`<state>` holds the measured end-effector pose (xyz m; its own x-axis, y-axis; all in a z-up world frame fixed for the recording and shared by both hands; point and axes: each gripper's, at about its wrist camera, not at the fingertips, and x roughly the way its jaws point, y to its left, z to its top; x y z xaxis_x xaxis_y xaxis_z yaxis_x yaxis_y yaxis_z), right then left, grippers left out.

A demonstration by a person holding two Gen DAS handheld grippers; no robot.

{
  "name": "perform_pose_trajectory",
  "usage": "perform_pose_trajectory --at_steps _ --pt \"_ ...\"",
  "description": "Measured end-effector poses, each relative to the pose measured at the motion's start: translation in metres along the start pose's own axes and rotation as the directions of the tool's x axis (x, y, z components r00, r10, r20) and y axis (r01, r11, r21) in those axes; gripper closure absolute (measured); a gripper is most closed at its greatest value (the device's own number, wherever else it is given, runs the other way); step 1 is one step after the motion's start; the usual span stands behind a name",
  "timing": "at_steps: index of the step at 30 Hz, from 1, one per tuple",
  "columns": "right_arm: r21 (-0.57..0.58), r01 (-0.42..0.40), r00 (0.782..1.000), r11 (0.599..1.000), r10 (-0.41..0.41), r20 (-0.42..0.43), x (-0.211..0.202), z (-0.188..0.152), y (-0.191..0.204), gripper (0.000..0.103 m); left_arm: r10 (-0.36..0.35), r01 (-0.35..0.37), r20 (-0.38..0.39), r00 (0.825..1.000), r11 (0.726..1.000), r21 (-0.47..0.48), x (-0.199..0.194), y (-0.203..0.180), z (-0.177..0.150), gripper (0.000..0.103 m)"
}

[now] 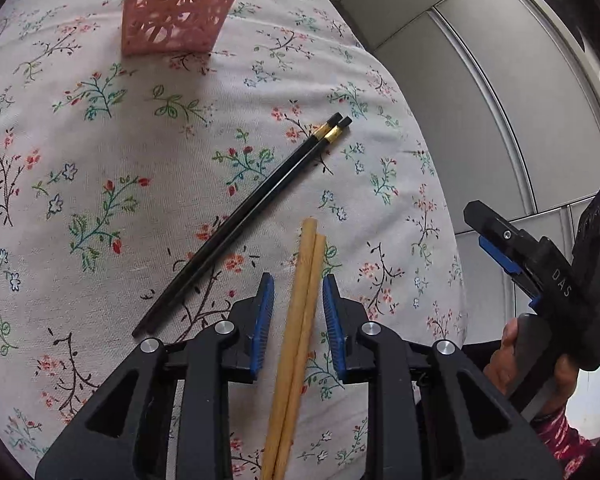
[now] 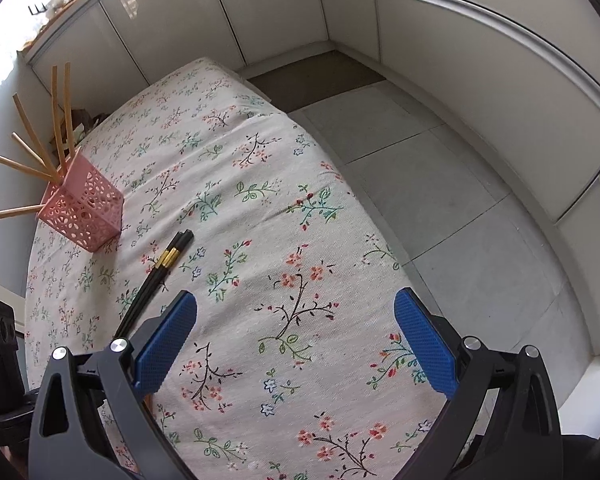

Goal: Organize utensils
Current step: 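Grasp a wooden chopstick with the left gripper and lift it upright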

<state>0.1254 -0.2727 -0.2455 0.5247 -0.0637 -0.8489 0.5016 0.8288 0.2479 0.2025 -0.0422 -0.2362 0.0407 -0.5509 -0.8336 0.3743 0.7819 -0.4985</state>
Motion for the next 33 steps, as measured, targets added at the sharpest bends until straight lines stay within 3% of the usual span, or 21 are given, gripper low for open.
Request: perform_pose_trajectory --at_steps 3,16,18,19,21,22,25,27,33 --pt "-0.014 0.001 1.0 1.0 -0.001 0.01 -0.002 -0.002 0.001 0.007 0.004 -0.004 -0.017 1.0 1.0 -0.008 -0.001 0.0 0.001 0.079" --pt "-0.034 -0.017 1.0 0.999 0.017 0.003 -0.007 -0.006 -0.002 0.007 0.168 -0.164 -0.032 0.985 0.981 0.104 0.012 -0.018 0.005 0.086" --pt "-0.046 -0.017 1.0 0.999 0.017 -0.005 -0.007 -0.007 0.001 0.007 0.267 -0.256 -0.029 0.963 0.945 0.201 0.02 -0.033 0.003 0.088" --pt "-0.051 -0.017 1.0 0.999 0.017 -0.008 -0.006 -0.007 0.001 0.007 0.349 -0.33 -0.013 0.937 0.897 0.294 0.027 -0.047 -0.001 0.089" --pt "-0.056 -0.008 1.0 0.998 0.007 -0.005 -0.007 -0.008 0.003 0.007 0.425 -0.393 -0.003 0.905 0.839 0.375 0.036 -0.061 -0.003 0.089" --pt "-0.053 0.003 1.0 0.999 -0.003 -0.004 -0.007 -0.008 0.003 0.007 0.438 -0.399 -0.007 0.899 0.827 0.396 0.039 -0.064 -0.002 0.089" --pt "-0.017 0.014 0.999 1.0 -0.015 -0.032 -0.005 -0.006 -0.003 0.007 0.403 -0.366 -0.016 0.915 0.848 0.384 0.039 -0.058 0.003 0.093" --pt "-0.005 0.018 0.999 1.0 -0.018 -0.051 -0.002 -0.006 -0.004 0.007 0.381 -0.362 0.021 0.924 0.859 0.364 0.037 -0.053 0.0 0.096" --pt "-0.102 0.011 0.989 0.995 -0.025 -0.143 0.007 -0.022 0.037 0.007 0.357 -0.387 0.149 0.922 0.861 0.332 0.007 -0.042 -0.017 0.096"
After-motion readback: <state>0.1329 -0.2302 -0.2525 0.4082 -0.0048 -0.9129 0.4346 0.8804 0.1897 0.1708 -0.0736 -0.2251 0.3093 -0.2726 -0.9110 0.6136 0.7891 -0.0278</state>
